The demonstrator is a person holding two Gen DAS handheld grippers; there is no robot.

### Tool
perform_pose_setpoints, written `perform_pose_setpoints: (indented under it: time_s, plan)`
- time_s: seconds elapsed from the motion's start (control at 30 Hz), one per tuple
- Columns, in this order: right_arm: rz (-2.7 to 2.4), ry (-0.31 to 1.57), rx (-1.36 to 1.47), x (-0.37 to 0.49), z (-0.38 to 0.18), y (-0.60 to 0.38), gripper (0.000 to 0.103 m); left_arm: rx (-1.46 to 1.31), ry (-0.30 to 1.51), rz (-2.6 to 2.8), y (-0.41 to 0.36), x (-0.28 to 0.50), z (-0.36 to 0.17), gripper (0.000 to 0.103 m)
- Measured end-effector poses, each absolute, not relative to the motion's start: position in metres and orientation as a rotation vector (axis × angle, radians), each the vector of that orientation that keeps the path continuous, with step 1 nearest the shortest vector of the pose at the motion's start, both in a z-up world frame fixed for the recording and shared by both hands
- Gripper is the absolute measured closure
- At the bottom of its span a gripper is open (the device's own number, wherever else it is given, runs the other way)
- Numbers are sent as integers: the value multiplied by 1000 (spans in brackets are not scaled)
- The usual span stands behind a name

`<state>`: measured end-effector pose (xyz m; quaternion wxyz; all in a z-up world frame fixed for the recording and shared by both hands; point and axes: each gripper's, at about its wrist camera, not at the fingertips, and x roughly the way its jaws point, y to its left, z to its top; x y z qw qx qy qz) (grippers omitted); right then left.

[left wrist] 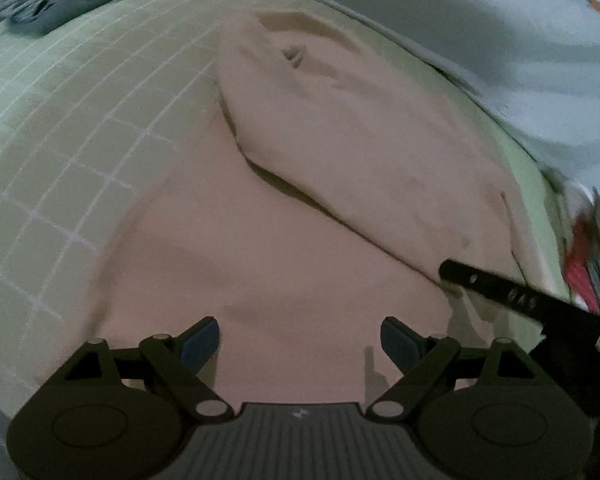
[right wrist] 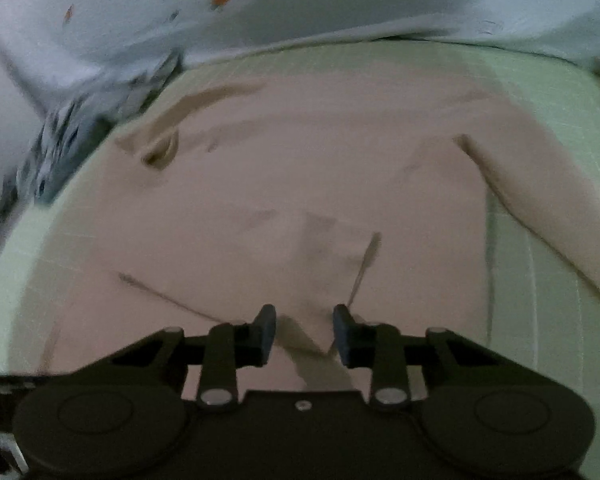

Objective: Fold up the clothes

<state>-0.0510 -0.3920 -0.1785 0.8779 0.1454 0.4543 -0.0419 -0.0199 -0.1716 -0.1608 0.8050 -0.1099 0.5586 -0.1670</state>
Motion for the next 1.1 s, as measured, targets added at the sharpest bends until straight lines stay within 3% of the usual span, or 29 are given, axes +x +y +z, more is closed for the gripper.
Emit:
perform_pose_setpoints:
  time_s: [0.17, 0.33, 0.67, 1.1]
  plan:
    - [87, 947, 86, -42, -180, -389, 72, -308, 1170, -189, -205, -34, -163, 11]
    - [216, 905, 80, -49, -181, -413, 95, -325, 1129, -39, -241, -56, -164, 6]
    - [364, 810, 29, -51, -166, -445, 97, -79, 1124, 151, -295, -53, -176, 0]
    - [166, 670, 57, -43, -154, -525, 98, -111, 1149, 203, -294, -43, -176, 0]
